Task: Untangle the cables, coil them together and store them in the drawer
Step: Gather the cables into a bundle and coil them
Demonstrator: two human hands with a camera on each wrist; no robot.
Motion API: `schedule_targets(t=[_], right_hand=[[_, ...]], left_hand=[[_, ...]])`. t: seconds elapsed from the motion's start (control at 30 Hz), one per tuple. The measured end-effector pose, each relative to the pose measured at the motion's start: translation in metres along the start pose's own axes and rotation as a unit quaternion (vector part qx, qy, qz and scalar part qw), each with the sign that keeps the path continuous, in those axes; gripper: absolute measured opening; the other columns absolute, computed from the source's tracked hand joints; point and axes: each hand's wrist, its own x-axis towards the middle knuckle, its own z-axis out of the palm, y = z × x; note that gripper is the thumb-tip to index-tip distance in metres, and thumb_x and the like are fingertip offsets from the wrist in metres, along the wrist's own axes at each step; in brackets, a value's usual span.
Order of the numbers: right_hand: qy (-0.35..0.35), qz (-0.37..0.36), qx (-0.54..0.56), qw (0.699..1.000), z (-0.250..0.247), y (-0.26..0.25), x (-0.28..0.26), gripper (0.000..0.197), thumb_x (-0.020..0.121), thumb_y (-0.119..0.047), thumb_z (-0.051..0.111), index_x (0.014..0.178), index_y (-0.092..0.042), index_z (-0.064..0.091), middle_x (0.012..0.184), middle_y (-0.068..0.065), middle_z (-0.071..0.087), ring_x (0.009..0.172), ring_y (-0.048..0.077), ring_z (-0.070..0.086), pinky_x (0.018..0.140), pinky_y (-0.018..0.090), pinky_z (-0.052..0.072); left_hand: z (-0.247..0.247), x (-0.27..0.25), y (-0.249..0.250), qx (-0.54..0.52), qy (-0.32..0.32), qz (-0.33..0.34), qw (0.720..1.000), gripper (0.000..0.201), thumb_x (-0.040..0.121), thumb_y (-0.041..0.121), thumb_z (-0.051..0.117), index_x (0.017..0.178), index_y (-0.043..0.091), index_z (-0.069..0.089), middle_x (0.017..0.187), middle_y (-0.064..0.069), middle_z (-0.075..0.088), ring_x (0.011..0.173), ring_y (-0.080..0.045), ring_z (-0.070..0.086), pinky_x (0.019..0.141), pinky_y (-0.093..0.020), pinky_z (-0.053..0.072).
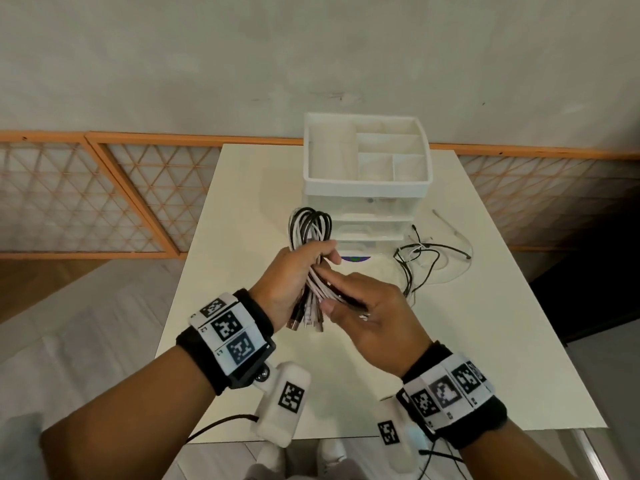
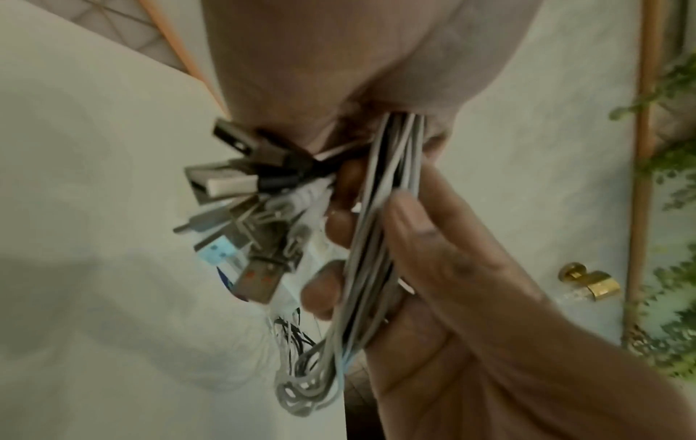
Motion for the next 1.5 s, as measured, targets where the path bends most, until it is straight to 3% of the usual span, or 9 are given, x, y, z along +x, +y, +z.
schedule_targets(t=[0.2, 0.43, 0.6, 0.77, 0.93, 1.03, 1.13, 1.23, 1.5], right_hand=[[0.088, 0.027, -0.038, 0.995, -0.030, -0.024, 0.029, 0.055, 0.079, -0.014, 0.067, 0.129, -0.033, 0.056, 0.115, -0.010, 0.059, 0.061, 0.017, 0.057, 0.062, 0.023, 0.049], [0.051, -0.020, -0.182, 0.982, -0.039, -0.052, 0.048, 0.004, 0.066, -0.014, 0.063, 0.064, -0.014, 0.066, 0.057, -0.009, 0.053, 0.055, 0.006, 0.050, 0.052, 0.010, 0.031], [0.067, 0.011, -0.201, 0.977, -0.035, -0.050, 0.050, 0.018, 0.069, -0.014, 0.066, 0.054, -0.009, 0.058, 0.048, 0.001, 0.052, 0.050, 0.016, 0.047, 0.045, 0.017, 0.032], [0.073, 0.038, -0.202, 0.976, -0.030, -0.049, 0.051, 0.028, 0.066, -0.021, 0.064, 0.051, -0.005, 0.047, 0.045, 0.004, 0.042, 0.047, 0.014, 0.037, 0.043, 0.020, 0.031], [0.050, 0.086, -0.006, 0.995, -0.026, -0.040, 0.049, 0.016, 0.069, -0.025, 0.068, 0.082, -0.017, 0.068, 0.071, 0.007, 0.065, 0.062, 0.018, 0.065, 0.062, 0.037, 0.055], [-0.101, 0.146, 0.073, 0.981, -0.029, -0.014, 0.036, 0.065, 0.069, -0.034, 0.075, 0.129, -0.040, 0.052, 0.109, -0.007, 0.067, 0.109, 0.016, 0.064, 0.096, 0.040, 0.049], [-0.206, 0.181, -0.138, 0.952, -0.012, 0.009, 0.013, 0.025, 0.074, -0.041, 0.075, 0.093, -0.029, 0.065, 0.085, -0.006, 0.070, 0.087, 0.015, 0.068, 0.083, 0.039, 0.055], [-0.185, 0.222, -0.239, 0.927, -0.005, 0.032, 0.004, 0.049, 0.085, -0.052, 0.067, 0.059, -0.011, 0.060, 0.058, 0.008, 0.064, 0.055, 0.022, 0.061, 0.059, 0.034, 0.052], [-0.086, 0.173, -0.291, 0.937, -0.030, 0.034, 0.008, 0.043, 0.074, -0.041, 0.073, 0.044, -0.024, 0.047, 0.043, -0.002, 0.041, 0.048, 0.012, 0.042, 0.051, 0.030, 0.040]], left_hand=[[-0.001, -0.009, 0.001, 0.118, -0.079, 0.016, 0.990, 0.024, 0.078, 0.017, 0.058, 0.055, 0.020, 0.065, 0.056, 0.001, 0.041, 0.053, -0.013, 0.038, 0.058, -0.028, 0.033], [0.005, -0.011, 0.002, 0.231, -0.095, 0.052, 0.967, 0.035, 0.079, 0.014, 0.062, 0.049, 0.019, 0.044, 0.049, 0.006, 0.041, 0.048, -0.011, 0.035, 0.055, -0.026, 0.029], [0.006, -0.015, -0.001, 0.260, -0.108, 0.091, 0.955, 0.037, 0.093, 0.005, 0.062, 0.062, 0.025, 0.057, 0.046, 0.020, 0.053, 0.046, 0.007, 0.047, 0.055, -0.007, 0.036], [0.000, -0.013, -0.003, 0.286, -0.079, 0.100, 0.950, 0.024, 0.084, 0.015, 0.073, 0.063, 0.015, 0.063, 0.052, 0.012, 0.057, 0.054, -0.005, 0.048, 0.060, -0.023, 0.041], [-0.005, -0.014, 0.000, 0.252, -0.070, 0.123, 0.958, 0.030, 0.092, 0.022, 0.066, 0.065, 0.010, 0.068, 0.059, -0.004, 0.067, 0.056, -0.015, 0.066, 0.058, -0.028, 0.056], [-0.009, -0.012, 0.005, 0.162, -0.031, 0.131, 0.978, 0.044, 0.088, 0.042, 0.063, 0.076, 0.000, 0.066, 0.059, -0.009, 0.062, 0.057, -0.021, 0.067, 0.060, -0.033, 0.057], [-0.009, -0.009, 0.011, 0.081, -0.031, 0.117, 0.989, 0.041, 0.083, 0.046, 0.063, 0.069, 0.007, 0.063, 0.056, -0.008, 0.057, 0.055, -0.026, 0.063, 0.063, -0.035, 0.056], [-0.007, -0.009, 0.012, 0.052, -0.027, 0.128, 0.990, 0.038, 0.083, 0.042, 0.066, 0.069, 0.007, 0.062, 0.053, -0.007, 0.052, 0.045, -0.023, 0.053, 0.062, -0.038, 0.055], [-0.023, -0.007, 0.007, 0.120, 0.009, 0.069, 0.990, 0.047, 0.076, 0.046, 0.073, 0.056, 0.013, 0.047, 0.047, -0.005, 0.036, 0.040, -0.020, 0.047, 0.070, -0.047, 0.060]])
